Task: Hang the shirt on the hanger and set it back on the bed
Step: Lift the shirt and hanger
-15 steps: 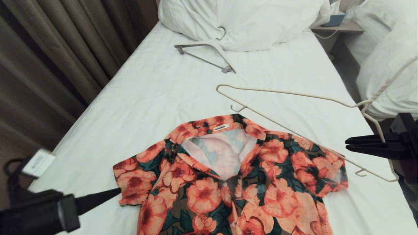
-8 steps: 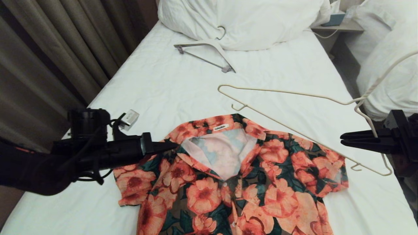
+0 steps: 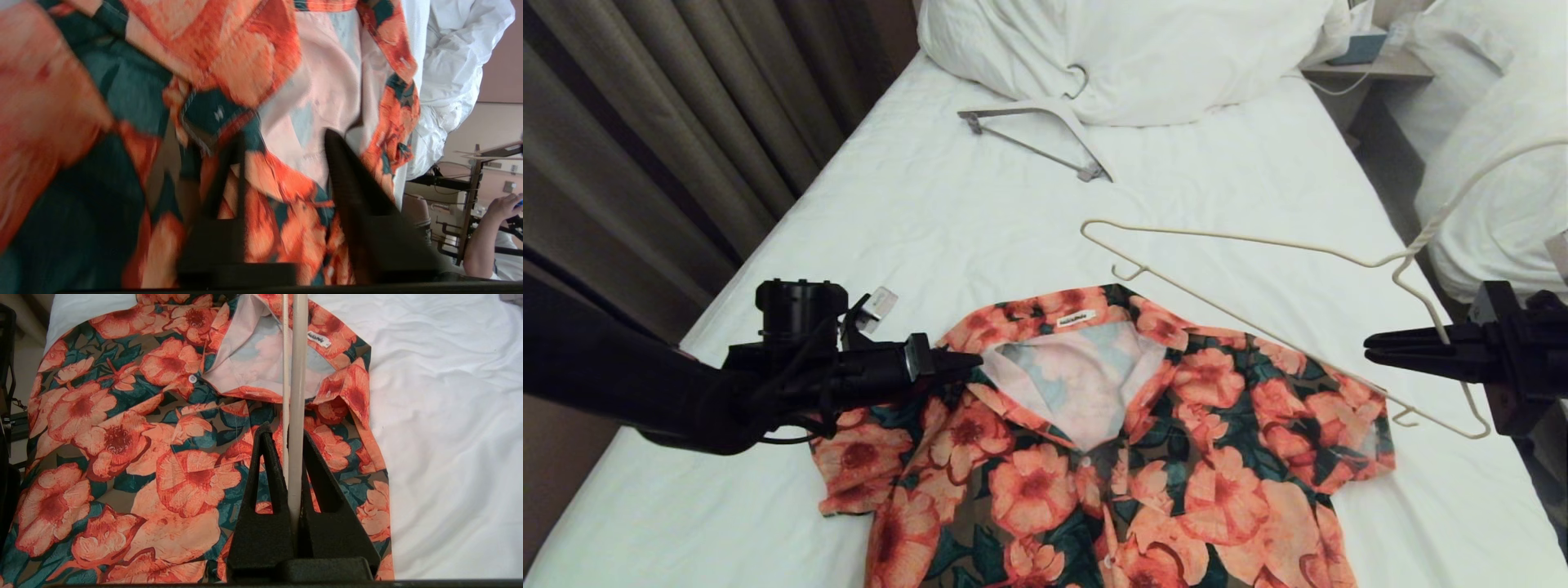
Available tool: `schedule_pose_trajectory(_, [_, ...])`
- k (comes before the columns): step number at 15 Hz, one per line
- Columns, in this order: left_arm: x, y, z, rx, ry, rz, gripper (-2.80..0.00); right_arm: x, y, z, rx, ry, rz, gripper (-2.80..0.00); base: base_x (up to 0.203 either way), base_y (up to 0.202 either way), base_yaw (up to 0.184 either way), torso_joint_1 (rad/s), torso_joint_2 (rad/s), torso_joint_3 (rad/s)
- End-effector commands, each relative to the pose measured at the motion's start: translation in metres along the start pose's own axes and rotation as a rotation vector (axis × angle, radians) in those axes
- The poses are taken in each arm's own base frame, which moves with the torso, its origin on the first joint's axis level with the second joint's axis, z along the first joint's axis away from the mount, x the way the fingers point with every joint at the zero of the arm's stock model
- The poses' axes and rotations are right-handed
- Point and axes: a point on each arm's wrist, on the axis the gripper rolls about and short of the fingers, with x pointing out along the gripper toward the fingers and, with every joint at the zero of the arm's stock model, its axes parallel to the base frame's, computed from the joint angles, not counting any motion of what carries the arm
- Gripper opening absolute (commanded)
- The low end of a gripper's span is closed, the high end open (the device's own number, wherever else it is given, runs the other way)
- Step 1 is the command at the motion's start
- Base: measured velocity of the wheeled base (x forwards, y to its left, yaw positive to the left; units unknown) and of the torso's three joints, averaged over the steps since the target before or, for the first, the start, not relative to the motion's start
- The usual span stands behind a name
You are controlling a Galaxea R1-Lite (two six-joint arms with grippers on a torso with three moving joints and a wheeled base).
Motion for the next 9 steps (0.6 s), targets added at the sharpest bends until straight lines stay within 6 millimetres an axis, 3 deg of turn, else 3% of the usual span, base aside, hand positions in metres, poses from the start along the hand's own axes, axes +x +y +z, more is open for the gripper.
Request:
schedule_pose_trajectory(1, [-0.020, -0.015, 0.001, 0.013, -0.025, -0.010, 0.00, 0.002, -0.002, -0.005, 0.010, -0.001, 0.009, -2.80, 0.000, 0.000, 0.000, 0.000, 0.00, 0.000])
schedule_pose_trajectory(4, [-0.020, -0.012, -0.003, -0.008, -0.002, 0.004, 0.00, 0.004, -0.003, -0.007, 0.015, 0.000, 0.014, -2.80, 0.000, 0.000, 0.000, 0.000, 0.00, 0.000])
schedule_pose_trajectory(9, [0.007, 0.009, -0.004, -0.031, 0.034, 0.011, 0.00, 0.004, -0.004, -0.007, 0.012, -0.001, 0.015, -2.80, 0.000, 0.000, 0.000, 0.000, 0.00, 0.000])
